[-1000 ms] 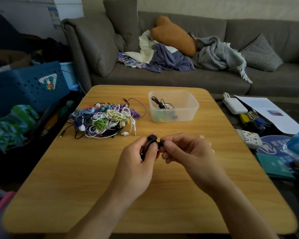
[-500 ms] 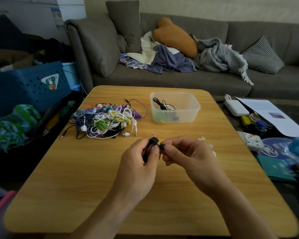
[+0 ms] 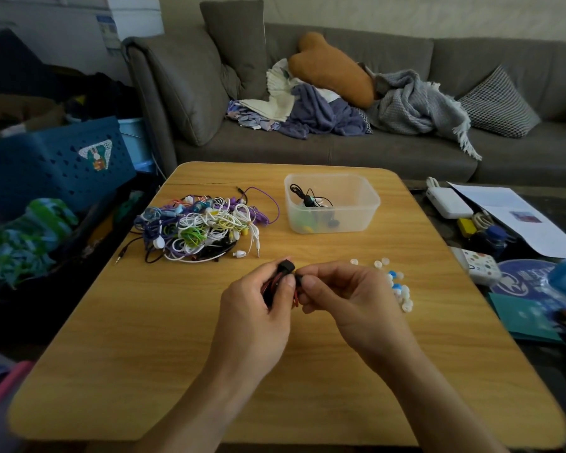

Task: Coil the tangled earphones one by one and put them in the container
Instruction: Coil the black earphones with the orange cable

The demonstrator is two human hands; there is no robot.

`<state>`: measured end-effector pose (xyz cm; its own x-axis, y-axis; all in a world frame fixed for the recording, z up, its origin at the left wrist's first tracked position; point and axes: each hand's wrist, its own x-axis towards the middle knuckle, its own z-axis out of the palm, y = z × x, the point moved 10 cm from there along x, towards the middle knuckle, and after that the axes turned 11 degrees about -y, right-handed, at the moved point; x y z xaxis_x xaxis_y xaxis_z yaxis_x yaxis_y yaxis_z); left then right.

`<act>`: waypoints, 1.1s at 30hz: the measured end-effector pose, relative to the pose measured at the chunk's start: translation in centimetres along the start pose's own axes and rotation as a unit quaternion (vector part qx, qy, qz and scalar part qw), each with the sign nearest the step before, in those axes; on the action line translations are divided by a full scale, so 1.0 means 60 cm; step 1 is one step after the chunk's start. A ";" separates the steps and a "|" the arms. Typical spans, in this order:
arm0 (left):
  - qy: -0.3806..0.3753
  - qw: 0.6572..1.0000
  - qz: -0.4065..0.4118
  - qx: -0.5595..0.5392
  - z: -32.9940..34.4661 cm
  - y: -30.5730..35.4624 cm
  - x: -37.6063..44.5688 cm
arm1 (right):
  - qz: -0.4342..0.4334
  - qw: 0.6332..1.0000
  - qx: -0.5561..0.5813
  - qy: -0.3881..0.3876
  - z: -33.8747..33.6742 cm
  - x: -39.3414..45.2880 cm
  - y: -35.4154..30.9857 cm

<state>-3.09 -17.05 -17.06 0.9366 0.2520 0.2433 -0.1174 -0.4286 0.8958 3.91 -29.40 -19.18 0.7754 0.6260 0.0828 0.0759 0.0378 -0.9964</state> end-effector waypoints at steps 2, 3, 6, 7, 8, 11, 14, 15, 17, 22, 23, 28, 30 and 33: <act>0.012 1.000 -0.001 0.000 -0.006 -0.003 0.000 | 0.000 1.000 -0.005 0.006 0.004 0.000 0.001; 0.016 1.000 -0.003 -0.003 -0.008 -0.003 0.001 | 0.000 1.000 -0.004 0.013 0.004 0.000 0.001; 0.009 1.000 -0.010 -0.022 -0.009 -0.001 0.002 | -0.001 1.000 -0.007 0.030 0.005 -0.001 0.000; 0.001 0.999 -0.010 -0.030 -0.008 0.001 0.002 | -0.003 0.999 -0.013 0.036 0.005 -0.001 -0.001; -0.010 0.999 -0.010 -0.034 -0.007 0.003 0.002 | -0.005 0.999 -0.018 0.043 0.004 -0.002 -0.003; -0.037 0.998 -0.012 -0.045 -0.003 0.001 0.004 | -0.001 0.998 -0.044 0.054 0.002 -0.005 -0.008; -0.041 0.996 -0.023 -0.072 -0.002 -0.011 0.006 | 0.000 0.996 -0.079 0.049 0.003 -0.008 -0.014; -0.042 0.994 -0.029 -0.094 -0.001 -0.015 0.005 | -0.004 0.994 -0.091 0.054 0.002 -0.009 -0.016; -0.044 0.988 -0.041 -0.139 0.000 -0.021 0.004 | -0.007 0.991 -0.119 0.066 -0.004 -0.009 -0.020; -0.041 0.982 -0.056 -0.176 0.002 -0.028 0.001 | 0.001 0.995 -0.097 0.035 0.000 -0.007 -0.019; -0.037 0.981 -0.058 -0.181 0.001 -0.028 0.001 | -0.004 0.996 -0.087 0.033 0.000 -0.007 -0.020; -0.031 0.979 -0.059 -0.191 0.005 -0.028 -0.002 | 0.005 0.999 -0.007 0.039 -0.003 -0.005 -0.014; -0.025 0.980 -0.059 -0.188 0.005 -0.026 -0.003 | 0.007 0.999 -0.009 0.044 -0.003 -0.004 -0.014; -0.016 0.978 -0.063 -0.198 0.003 -0.026 -0.006 | 0.004 0.997 -0.059 0.055 -0.003 -0.002 -0.012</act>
<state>-3.18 -16.65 -18.62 0.9610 0.2509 0.1164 -0.1138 -0.0246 0.9932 3.87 -29.68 -18.46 0.8402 0.5360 0.0821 0.1370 -0.0633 -0.9885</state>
